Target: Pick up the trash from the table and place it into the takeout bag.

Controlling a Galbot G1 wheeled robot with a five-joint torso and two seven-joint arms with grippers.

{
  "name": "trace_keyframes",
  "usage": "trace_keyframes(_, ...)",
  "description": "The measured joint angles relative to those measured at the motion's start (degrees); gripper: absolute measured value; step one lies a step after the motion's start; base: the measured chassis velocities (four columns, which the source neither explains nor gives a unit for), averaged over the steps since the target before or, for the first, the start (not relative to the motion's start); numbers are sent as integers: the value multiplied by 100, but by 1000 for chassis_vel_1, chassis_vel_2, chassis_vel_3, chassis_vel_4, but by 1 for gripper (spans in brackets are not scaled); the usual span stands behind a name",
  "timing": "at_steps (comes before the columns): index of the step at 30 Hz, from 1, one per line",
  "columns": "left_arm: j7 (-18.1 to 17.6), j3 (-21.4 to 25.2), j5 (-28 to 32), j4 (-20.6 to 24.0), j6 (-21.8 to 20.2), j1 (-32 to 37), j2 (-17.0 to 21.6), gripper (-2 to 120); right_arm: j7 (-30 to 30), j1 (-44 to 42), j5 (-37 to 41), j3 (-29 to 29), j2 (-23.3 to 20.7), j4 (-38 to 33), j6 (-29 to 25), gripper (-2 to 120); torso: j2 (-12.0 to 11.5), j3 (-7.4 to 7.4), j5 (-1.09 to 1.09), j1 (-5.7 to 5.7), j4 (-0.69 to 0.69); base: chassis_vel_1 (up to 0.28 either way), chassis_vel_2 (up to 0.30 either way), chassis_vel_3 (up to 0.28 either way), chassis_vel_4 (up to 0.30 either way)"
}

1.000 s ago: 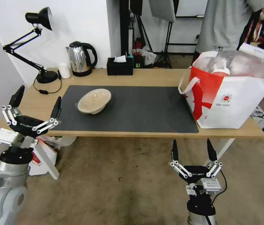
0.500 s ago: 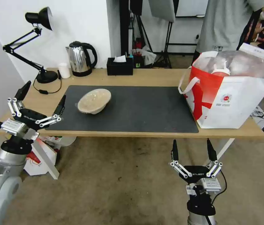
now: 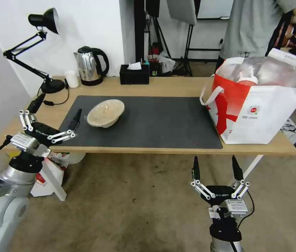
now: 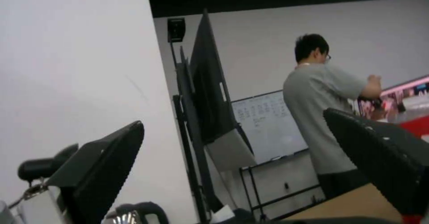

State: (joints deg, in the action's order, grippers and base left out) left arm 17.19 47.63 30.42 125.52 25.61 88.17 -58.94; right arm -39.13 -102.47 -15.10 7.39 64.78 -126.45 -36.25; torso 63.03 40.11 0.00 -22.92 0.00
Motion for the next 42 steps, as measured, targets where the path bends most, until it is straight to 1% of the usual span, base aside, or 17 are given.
trace_keyframes(2, -143, -203, 177, 111, -93, 23, -108, 100, 0, 0, 0, 0, 0, 0, 0, 100, 0, 0, 0, 0, 0, 0, 0, 0, 0)
trace_keyframes(8, -222, -405, 195, 252, -191, -42, -211, 100, 0, 0, 0, 0, 0, 0, 0, 100, 0, 0, 0, 0, 0, 0, 0, 0, 0)
trace_keyframes(12, -233, -459, 182, 303, -207, -43, -230, 100, 0, 0, 0, 0, 0, 0, 0, 100, 0, 0, 0, 1, 0, 0, 0, 0, 0)
trace_keyframes(15, -216, -423, 59, 290, -192, -39, -231, 100, 0, 0, 0, 0, 0, 0, 0, 100, 0, 0, 0, 1, 0, 0, 0, 0, 0)
trace_keyframes(17, -78, -267, -250, 183, -94, -49, -177, 100, 0, 0, 0, 0, 0, 0, 0, 100, 0, 0, -1, 1, 1, 0, 0, 0, 0)
trace_keyframes(18, -78, -267, -250, 183, -94, -49, -177, 100, 0, 0, 0, 0, 0, 0, 0, 100, 0, 0, -1, 1, 1, 0, 0, 0, 0)
trace_keyframes(22, 213, 105, -612, -64, 73, -109, 45, 100, 0, 0, 0, 0, 0, 0, 0, 100, 0, 0, -1, 1, 1, 0, 0, 0, 0)
trace_keyframes(23, 213, 105, -612, -64, 73, -109, 45, 100, 0, 0, 0, 0, 0, 0, 0, 100, 0, 0, -1, 1, 1, 0, 0, 0, 0)
trace_keyframes(26, 393, 470, -1028, -312, 200, -282, 236, 100, 0, 0, 0, 0, 0, 0, 0, 100, 0, 0, -2, 1, 0, 0, 0, 0, 0)
trace_keyframes(28, 425, 553, -1143, -363, 227, -320, 286, 100, 0, 0, 0, 0, 0, 0, 0, 100, -1, 0, -1, 1, 0, 0, 0, 0, 0)
trace_keyframes(31, 608, 972, -1764, -633, 380, -506, 576, 100, 0, 0, 0, 0, 0, 0, 0, 100, 0, 0, 0, 1, 0, 0, 0, 0, 0)
trace_keyframes(32, 635, 1050, -1848, -694, 411, -533, 661, 100, 0, 0, 0, 0, 0, 0, 0, 100, -1, 0, -1, 0, 0, 0, 0, 0, 0)
trace_keyframes(33, 635, 1050, -1848, -694, 411, -533, 661, 100, 0, 0, 0, 0, 0, 0, 0, 100, -1, 0, -1, 0, 0, 0, 0, 0, 0)
trace_keyframes(36, 648, 1233, -2059, -839, 475, -651, 931, 100, 0, 0, 0, 0, 0, 0, 0, 100, 0, 0, -1, 1, 1, 0, 0, 0, 0)
trace_keyframes(38, 646, 1258, -2142, -865, 497, -705, 977, 100, 0, 1, 0, 0, 0, 0, 0, 100, 0, 0, -1, 1, 1, 0, 0, 0, 0)
trace_keyframes(40, 624, 1280, -2435, -926, 554, -851, 1062, 100, 0, 0, 0, 0, 0, 0, 0, 100, -1, 0, -1, 0, 0, 0, 0, 0, 0)
trace_keyframes(42, 598, 1272, -2557, -941, 577, -913, 1080, 100, 0, 0, 0, 0, 0, 0, 0, 100, -1, 0, -1, 0, 0, 0, 0, 0, 0)
